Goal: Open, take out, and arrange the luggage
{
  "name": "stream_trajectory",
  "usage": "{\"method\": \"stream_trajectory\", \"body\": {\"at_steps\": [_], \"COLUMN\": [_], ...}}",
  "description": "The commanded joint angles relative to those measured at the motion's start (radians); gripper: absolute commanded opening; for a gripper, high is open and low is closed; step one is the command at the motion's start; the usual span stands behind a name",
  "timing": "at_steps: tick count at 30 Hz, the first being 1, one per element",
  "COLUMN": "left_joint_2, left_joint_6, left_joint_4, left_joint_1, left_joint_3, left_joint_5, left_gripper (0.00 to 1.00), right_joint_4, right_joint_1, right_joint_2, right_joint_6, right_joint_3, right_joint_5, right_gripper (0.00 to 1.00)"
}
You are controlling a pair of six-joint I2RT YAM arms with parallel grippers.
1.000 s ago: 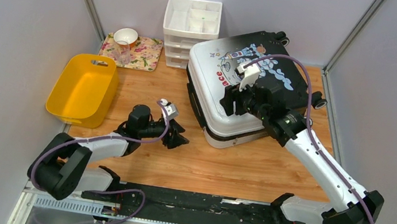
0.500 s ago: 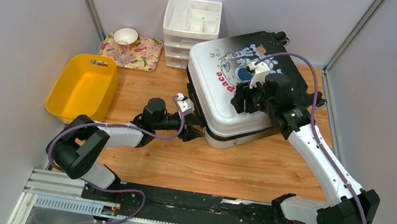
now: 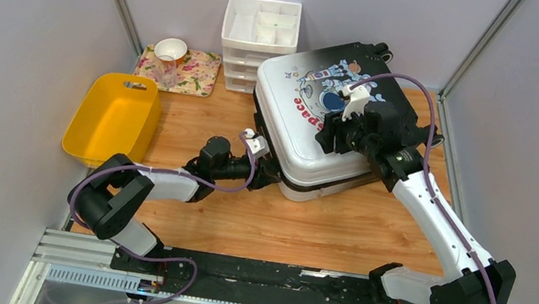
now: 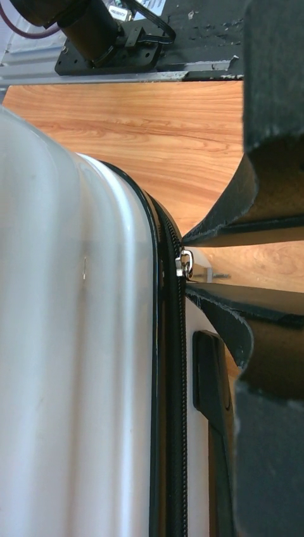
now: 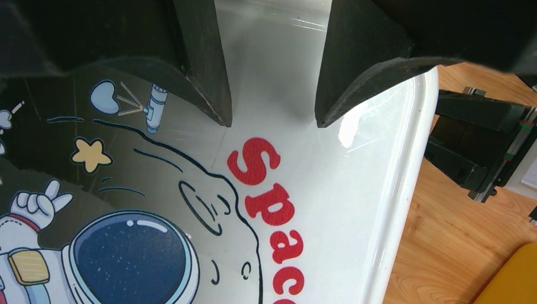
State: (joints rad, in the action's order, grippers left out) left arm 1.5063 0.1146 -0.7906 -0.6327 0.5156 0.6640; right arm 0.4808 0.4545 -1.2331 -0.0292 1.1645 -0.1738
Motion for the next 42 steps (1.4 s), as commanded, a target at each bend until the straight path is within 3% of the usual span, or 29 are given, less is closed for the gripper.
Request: {"method": "stream_trajectory", "body": {"at_steps": [1, 3, 4, 7, 17, 21, 25, 33, 42], "left_joint_2": [0.005, -0.001, -0.006, -0.018, -0.04, -0.038, -0.041, -0.055, 0.02], "left_joint_6": [0.043, 0.04, 0.04, 0.045, 0.068, 0.068, 0.06, -0.113, -0.509], "left_joint_4": [-0.044, -0.042, -0.042, -0.045, -0.042, 0.03, 0.122, 0.381, 0.682], "left_joint_1": [-0.024, -0.024, -0.024, -0.024, -0.024, -0.012, 0.059, 0.156, 0.159], "left_joint_3": [-0.002, -0.014, -0.026, -0.045, -0.054, -0.029, 0.017, 0.125, 0.305], "left_joint_5": [-0.014, -0.01, -0.01, -0.015, -0.076, -0.156, -0.141, -0.096, -0.298], "left_gripper": [0.28, 0.19, 0.07, 0.0, 0.0, 0.0, 0.0, 0.0, 0.0], "right_joint_4": [0.134, 0.134, 0.134, 0.134, 0.14, 0.148, 0.186, 0.223, 0.237], "right_joint_1": [-0.007, -0.007, -0.008, -0.008, -0.008, -0.005, 0.0, -0.066, -0.091], "right_joint_2": [-0.012, -0.011, -0.012, -0.012, -0.016, -0.011, -0.019, -0.049, -0.049], "right_joint_6": [-0.017, -0.014, -0.014, -0.009, 0.023, 0.064, 0.098, 0.115, 0.138], "right_joint_3": [-0.063, -0.072, -0.074, -0.078, -0.072, -0.052, -0.057, -0.106, -0.135], "right_joint_5": [0.0, 0.002, 0.003, 0.003, -0.03, -0.099, -0.064, -0.036, -0.033], "right_gripper": [0.57, 0.56, 0.56, 0.56, 0.52, 0.6, 0.6, 0.56, 0.55]}}
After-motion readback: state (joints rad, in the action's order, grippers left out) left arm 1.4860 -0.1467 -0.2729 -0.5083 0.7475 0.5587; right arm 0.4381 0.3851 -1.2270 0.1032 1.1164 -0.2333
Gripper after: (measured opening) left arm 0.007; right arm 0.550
